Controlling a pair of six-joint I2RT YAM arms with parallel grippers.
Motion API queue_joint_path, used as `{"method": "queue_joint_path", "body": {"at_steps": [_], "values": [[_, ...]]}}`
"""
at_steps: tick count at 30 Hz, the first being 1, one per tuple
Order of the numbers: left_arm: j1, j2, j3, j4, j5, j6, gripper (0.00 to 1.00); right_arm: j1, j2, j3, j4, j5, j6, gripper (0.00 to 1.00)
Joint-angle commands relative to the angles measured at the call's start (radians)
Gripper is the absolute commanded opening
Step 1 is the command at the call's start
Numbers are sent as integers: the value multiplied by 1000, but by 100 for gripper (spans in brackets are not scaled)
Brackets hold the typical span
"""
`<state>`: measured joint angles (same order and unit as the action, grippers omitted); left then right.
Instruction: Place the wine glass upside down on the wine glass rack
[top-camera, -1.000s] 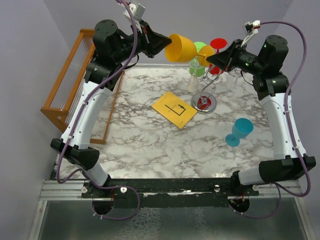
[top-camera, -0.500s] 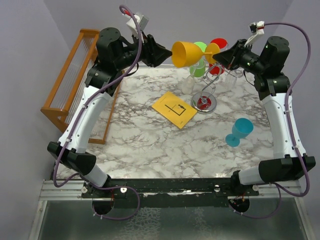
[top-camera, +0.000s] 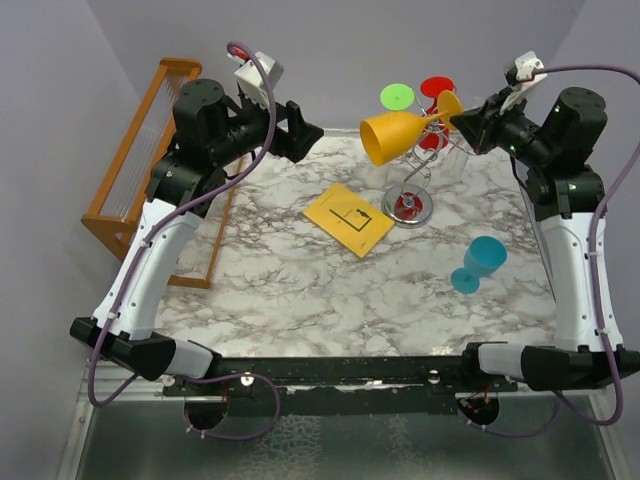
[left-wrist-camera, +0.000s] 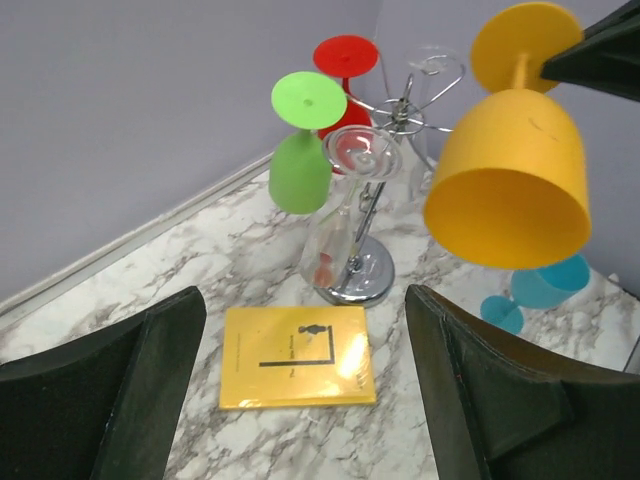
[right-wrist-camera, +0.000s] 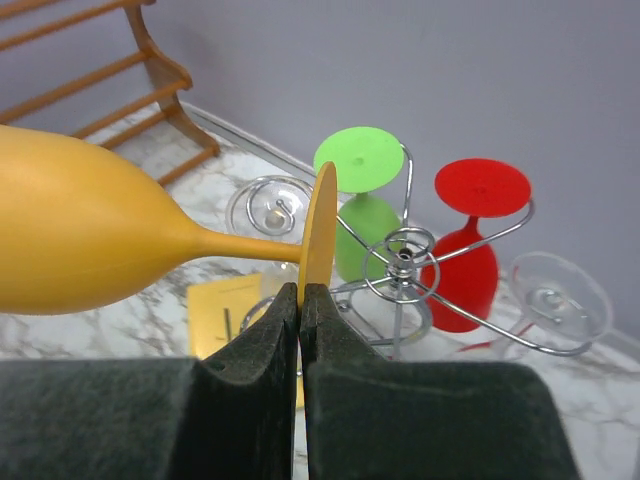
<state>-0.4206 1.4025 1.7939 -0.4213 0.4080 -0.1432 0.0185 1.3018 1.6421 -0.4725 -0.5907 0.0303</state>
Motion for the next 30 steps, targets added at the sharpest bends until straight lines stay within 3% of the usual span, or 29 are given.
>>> {"method": "queue_joint_path", "body": {"at_steps": [1,5,14,30], "values": [[6,-40,-28,-52,-81,89,87,-2,-79,8,-142,0,-421,1],[6,-41,-45,-49,-75,104,91,-2,-122,0,-262,-2,-729,1],[8,-54,-93,-28,-52,110,92,-2,-112,25,-433,55,-1140,1],[23,-67,-108,-11,-32,106,92,0,-59,1,-356,61,-1344,1]]}}
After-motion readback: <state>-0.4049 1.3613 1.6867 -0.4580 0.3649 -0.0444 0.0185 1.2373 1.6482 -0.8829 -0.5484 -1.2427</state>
